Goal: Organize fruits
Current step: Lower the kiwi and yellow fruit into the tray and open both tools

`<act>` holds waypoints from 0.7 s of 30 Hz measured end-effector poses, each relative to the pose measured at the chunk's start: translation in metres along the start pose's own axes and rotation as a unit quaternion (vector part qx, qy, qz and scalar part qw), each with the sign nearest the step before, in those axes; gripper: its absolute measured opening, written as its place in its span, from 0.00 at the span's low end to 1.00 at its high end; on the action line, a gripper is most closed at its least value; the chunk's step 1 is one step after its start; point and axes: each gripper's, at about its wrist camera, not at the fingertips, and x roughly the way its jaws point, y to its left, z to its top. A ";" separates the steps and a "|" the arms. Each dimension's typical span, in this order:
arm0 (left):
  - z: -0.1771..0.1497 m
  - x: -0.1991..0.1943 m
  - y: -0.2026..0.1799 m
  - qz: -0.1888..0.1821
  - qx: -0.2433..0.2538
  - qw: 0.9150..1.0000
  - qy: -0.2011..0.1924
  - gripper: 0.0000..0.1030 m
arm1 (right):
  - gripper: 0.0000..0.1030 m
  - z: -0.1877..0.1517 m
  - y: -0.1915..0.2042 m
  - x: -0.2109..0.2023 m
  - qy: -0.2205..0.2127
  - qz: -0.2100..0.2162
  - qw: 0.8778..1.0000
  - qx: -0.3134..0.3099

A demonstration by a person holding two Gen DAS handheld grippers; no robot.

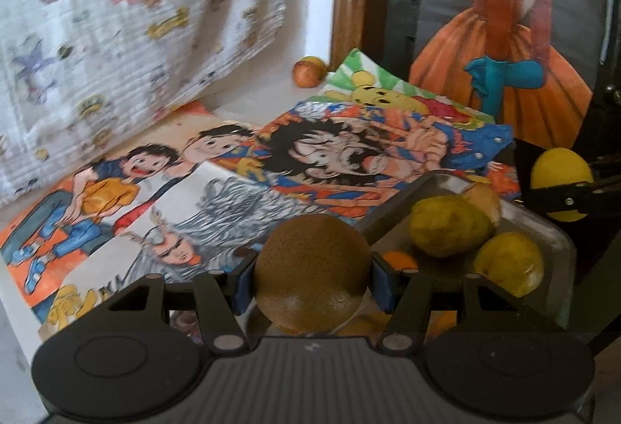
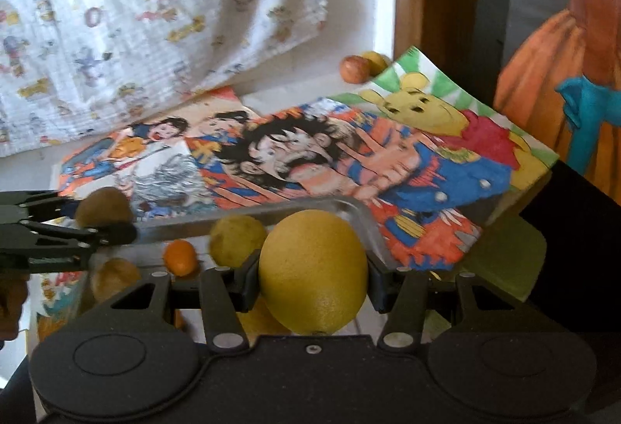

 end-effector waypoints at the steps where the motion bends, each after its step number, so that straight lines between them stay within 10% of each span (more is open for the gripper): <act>1: 0.001 0.002 -0.002 -0.003 0.002 1.000 0.002 0.61 | 0.53 0.001 0.001 0.001 0.000 0.002 1.000 0.001; 21: -0.001 0.011 -0.016 -0.003 0.008 1.000 0.025 0.61 | 0.53 -0.016 -0.029 0.034 0.043 -0.010 0.998 0.044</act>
